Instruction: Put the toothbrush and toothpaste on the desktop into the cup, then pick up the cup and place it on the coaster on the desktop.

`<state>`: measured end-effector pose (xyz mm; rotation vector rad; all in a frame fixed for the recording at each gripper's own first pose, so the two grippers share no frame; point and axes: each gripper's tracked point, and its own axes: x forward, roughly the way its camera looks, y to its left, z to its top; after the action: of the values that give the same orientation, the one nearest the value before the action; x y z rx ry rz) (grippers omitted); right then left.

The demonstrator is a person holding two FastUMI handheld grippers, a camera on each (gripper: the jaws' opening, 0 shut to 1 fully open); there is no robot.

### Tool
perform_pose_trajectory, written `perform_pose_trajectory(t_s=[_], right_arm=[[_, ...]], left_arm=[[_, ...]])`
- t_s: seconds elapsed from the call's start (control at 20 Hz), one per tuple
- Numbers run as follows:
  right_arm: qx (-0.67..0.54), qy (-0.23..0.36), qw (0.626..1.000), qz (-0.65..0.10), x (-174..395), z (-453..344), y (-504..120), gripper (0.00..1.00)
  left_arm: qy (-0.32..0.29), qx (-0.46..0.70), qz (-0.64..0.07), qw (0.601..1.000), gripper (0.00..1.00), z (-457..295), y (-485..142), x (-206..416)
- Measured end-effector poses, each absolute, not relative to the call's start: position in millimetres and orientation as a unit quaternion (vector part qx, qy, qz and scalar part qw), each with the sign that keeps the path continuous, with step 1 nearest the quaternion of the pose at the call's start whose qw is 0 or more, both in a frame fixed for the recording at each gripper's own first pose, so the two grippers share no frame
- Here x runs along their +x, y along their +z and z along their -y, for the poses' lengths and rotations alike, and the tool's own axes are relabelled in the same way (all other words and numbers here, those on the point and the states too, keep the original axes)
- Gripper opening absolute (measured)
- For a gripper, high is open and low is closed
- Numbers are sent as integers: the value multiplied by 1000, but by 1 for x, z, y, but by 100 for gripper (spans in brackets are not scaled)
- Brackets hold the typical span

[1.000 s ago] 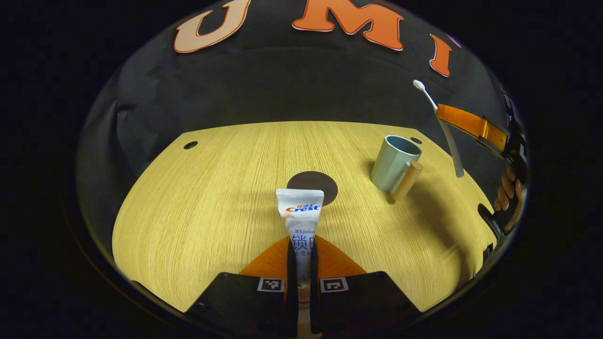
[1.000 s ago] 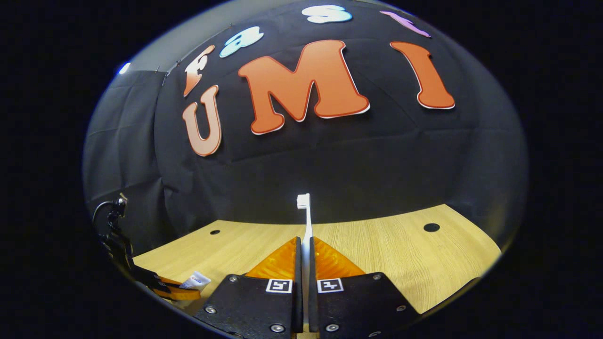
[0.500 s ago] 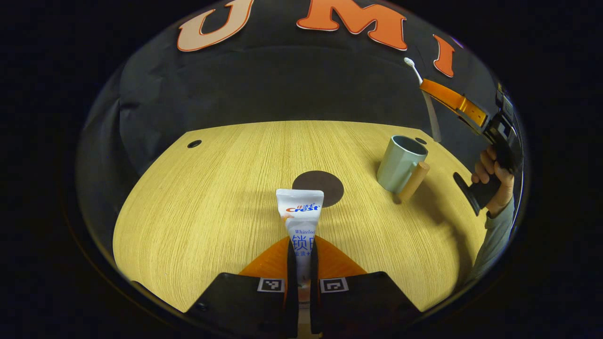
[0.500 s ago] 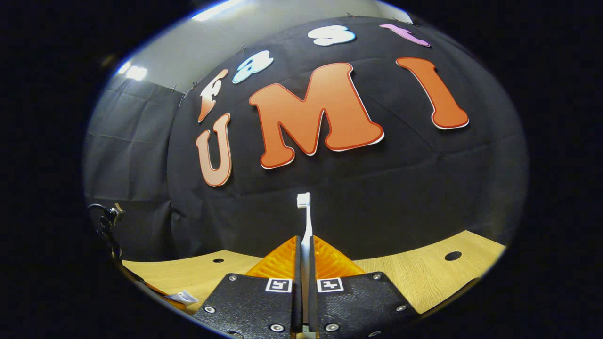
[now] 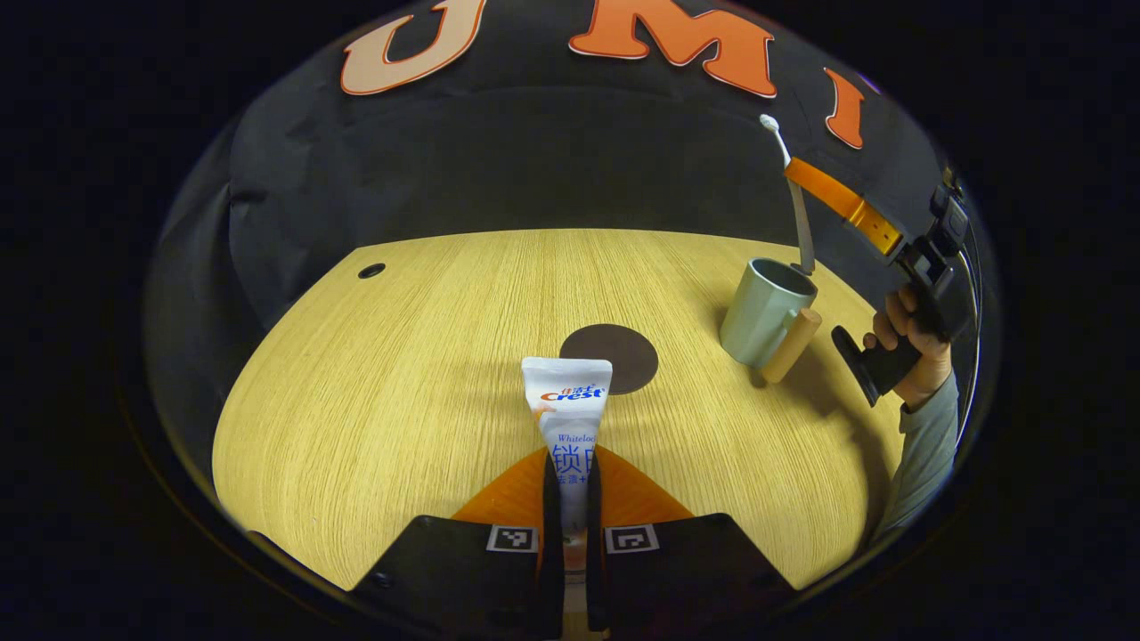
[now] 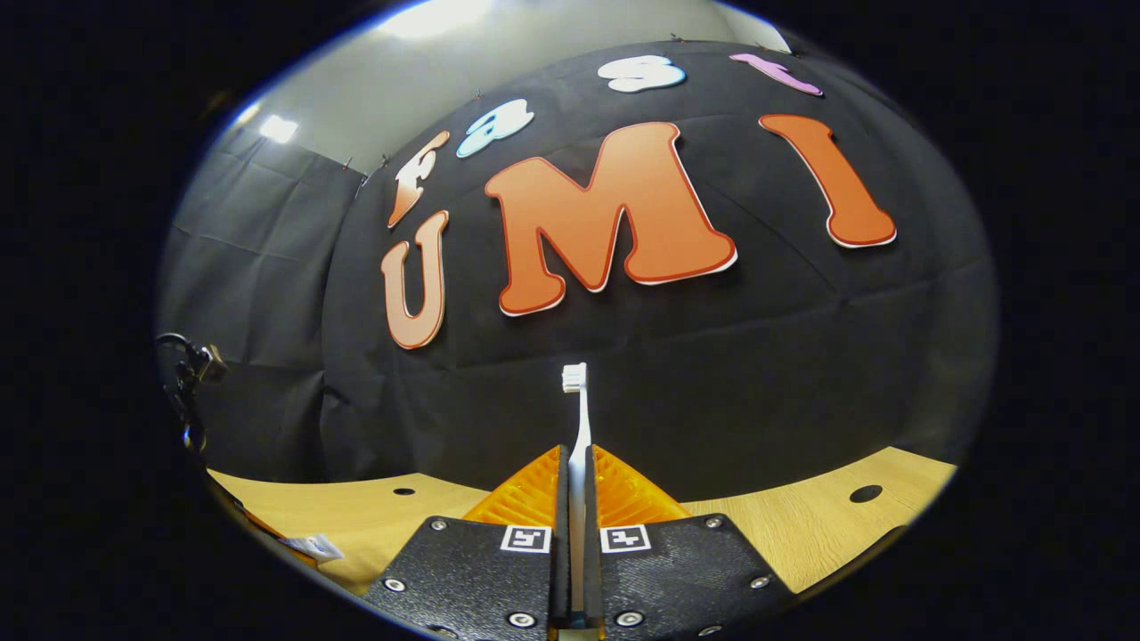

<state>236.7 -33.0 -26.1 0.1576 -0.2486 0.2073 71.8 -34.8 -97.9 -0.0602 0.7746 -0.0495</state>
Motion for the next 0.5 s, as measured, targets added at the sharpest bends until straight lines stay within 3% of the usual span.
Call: perform_pose_trajectory(t_s=[0.5], right_arm=[[71,98,989,90,234,32,-57,6]], left_arm=[[-15,-32,-324,945,13,30,-42,82]])
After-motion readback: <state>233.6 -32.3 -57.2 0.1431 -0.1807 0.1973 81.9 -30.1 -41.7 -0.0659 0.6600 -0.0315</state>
